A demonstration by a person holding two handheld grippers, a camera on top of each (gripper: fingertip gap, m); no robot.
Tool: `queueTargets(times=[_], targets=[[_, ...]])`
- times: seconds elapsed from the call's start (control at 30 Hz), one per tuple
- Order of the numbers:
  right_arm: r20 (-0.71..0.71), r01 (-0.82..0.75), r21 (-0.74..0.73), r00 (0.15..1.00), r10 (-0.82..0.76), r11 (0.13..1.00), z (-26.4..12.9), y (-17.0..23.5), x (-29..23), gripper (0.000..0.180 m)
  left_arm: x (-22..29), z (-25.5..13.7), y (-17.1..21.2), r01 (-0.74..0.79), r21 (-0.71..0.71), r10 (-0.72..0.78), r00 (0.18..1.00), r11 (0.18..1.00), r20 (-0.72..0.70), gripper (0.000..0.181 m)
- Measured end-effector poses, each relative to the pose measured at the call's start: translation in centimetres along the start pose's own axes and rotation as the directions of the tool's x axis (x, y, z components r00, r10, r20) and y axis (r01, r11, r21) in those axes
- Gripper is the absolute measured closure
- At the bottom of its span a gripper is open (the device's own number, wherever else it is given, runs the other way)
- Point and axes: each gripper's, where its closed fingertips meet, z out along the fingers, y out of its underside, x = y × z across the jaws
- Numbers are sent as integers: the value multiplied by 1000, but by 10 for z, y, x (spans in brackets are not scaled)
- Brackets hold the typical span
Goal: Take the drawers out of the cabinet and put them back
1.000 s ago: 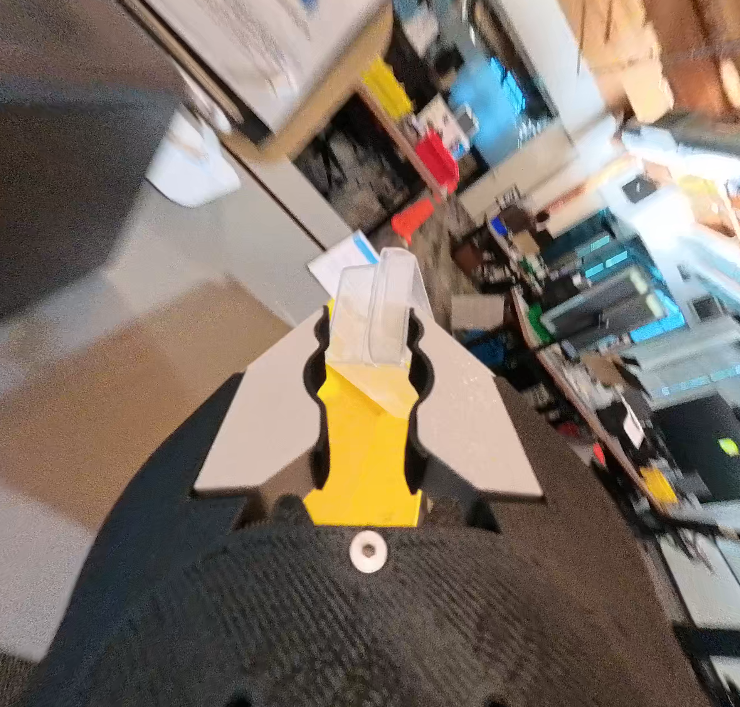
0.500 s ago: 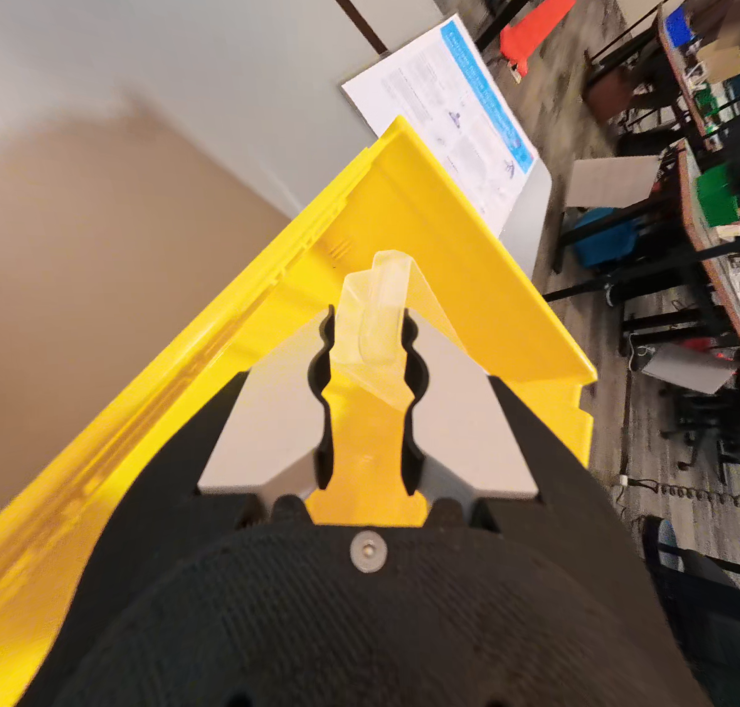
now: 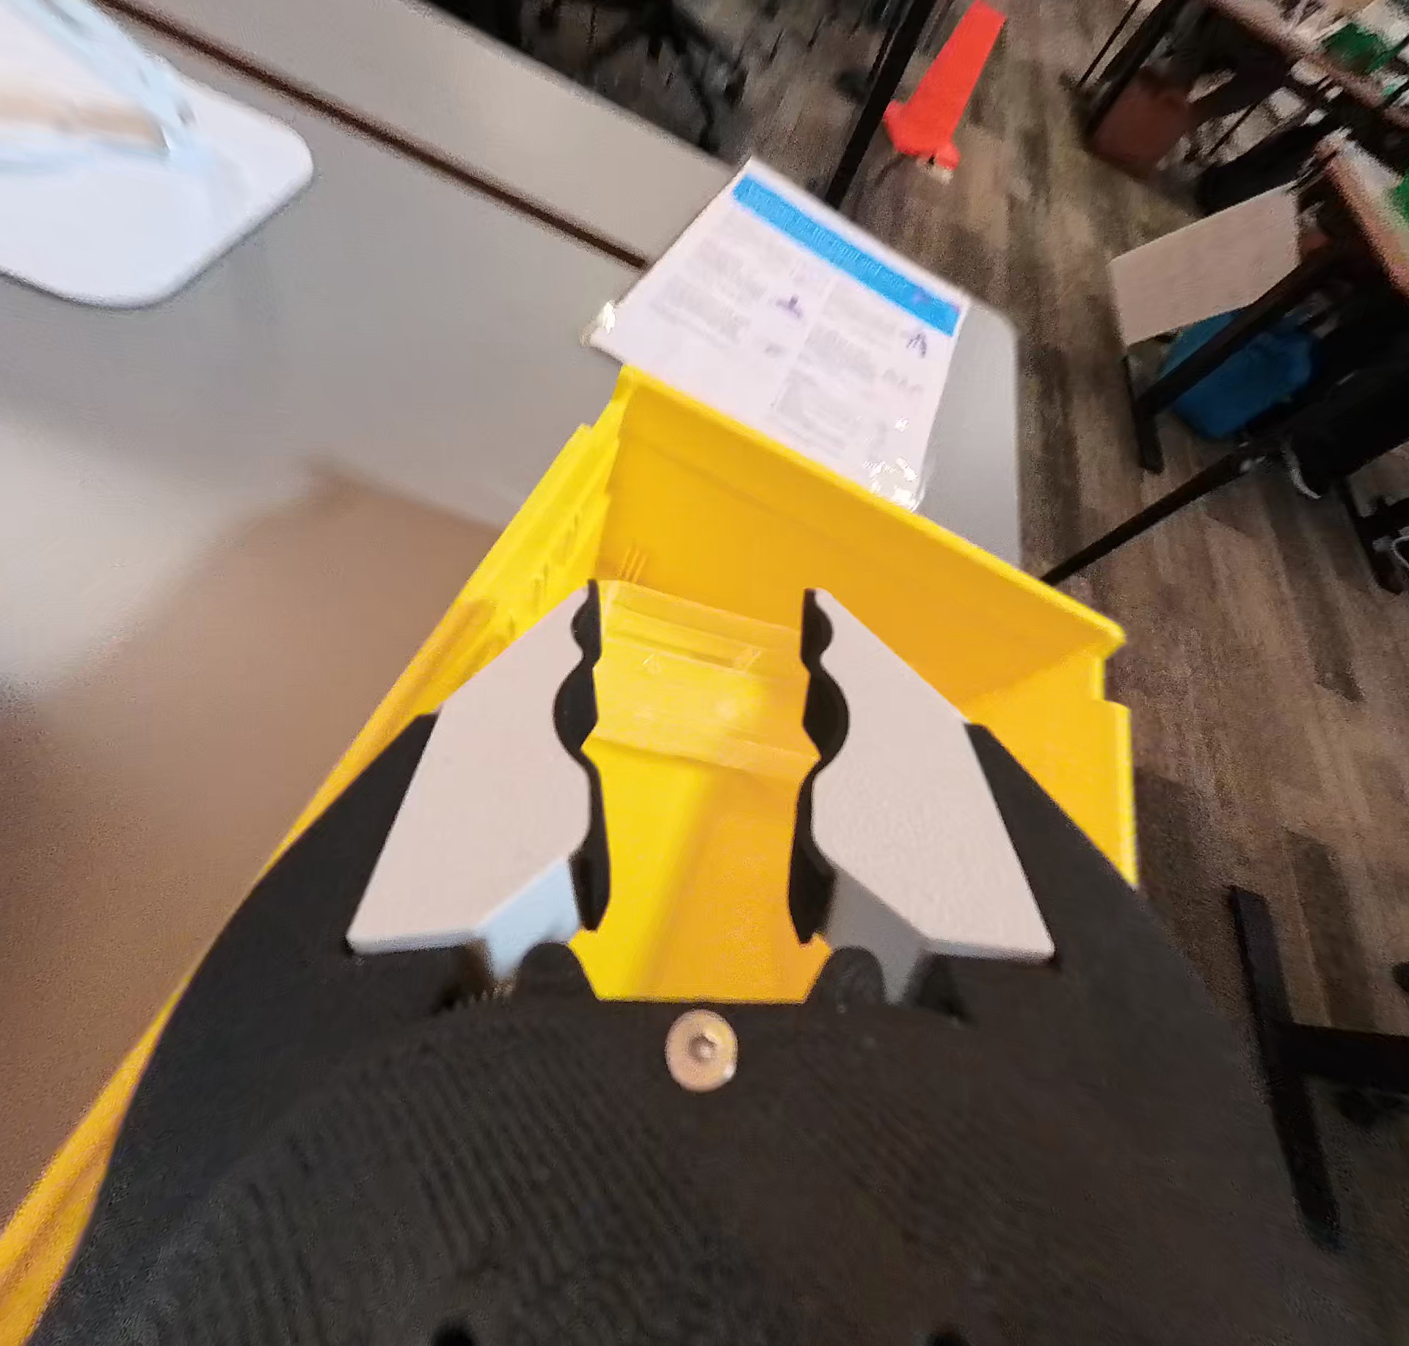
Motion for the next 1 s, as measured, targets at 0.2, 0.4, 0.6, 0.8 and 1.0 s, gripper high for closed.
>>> queueTargets(times=[0.2,0.4,0.6,0.8,1.0], targets=[[69,-107,253,993,92,962,-97,-52,-32,133,14,12,6,-62,-32,60,997,998,-47,140],[164,-88,427,986,18,900,-187,-72,-138,150,35,28,18,-195,-74,187,977,978,-105,140],[244,-124,547,970,-16,828,-223,-39,-253,175,54,57,31,-544,-72,533,837,836,-128,145],[438,-156,396,898,-37,905,-210,16,-345,171,86,93,25,-678,125,689,711,725,-141,181],[478,-133,394,875,-79,909,-202,19,-356,169,81,94,35,-341,2,325,896,940,-301,175]])
